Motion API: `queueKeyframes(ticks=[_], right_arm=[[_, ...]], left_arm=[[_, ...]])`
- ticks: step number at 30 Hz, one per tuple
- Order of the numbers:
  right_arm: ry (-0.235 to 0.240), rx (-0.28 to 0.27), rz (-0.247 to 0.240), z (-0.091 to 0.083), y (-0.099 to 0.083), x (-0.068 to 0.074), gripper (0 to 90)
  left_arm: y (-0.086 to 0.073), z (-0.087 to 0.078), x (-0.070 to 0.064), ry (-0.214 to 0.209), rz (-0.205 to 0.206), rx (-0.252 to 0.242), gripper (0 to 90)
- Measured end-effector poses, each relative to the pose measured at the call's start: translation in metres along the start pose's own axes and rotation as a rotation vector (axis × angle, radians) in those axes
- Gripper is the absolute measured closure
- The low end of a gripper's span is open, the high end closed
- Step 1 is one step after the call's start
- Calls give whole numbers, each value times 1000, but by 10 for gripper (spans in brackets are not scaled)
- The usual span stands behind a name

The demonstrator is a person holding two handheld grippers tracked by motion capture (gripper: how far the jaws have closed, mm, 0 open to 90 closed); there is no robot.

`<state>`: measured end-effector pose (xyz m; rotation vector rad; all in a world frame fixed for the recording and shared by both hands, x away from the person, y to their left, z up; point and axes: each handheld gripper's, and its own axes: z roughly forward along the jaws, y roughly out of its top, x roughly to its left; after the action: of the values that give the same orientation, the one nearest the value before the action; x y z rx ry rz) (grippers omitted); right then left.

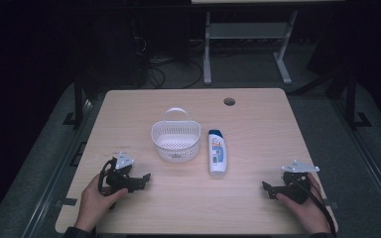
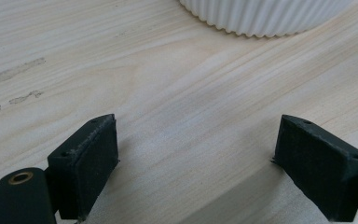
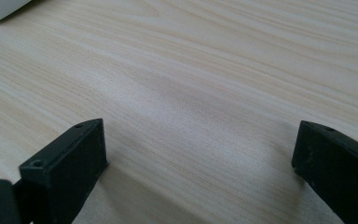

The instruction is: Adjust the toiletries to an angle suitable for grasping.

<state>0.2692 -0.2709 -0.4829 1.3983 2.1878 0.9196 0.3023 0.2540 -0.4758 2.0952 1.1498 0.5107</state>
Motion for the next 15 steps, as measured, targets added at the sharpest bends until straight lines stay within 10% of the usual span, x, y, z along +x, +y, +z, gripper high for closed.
queueKeyframes(ticks=[15], right_arm=[[3,-4,-4,-1,0,1,86]], left_arm=[[0,0,-1,7,-6,0,126]])
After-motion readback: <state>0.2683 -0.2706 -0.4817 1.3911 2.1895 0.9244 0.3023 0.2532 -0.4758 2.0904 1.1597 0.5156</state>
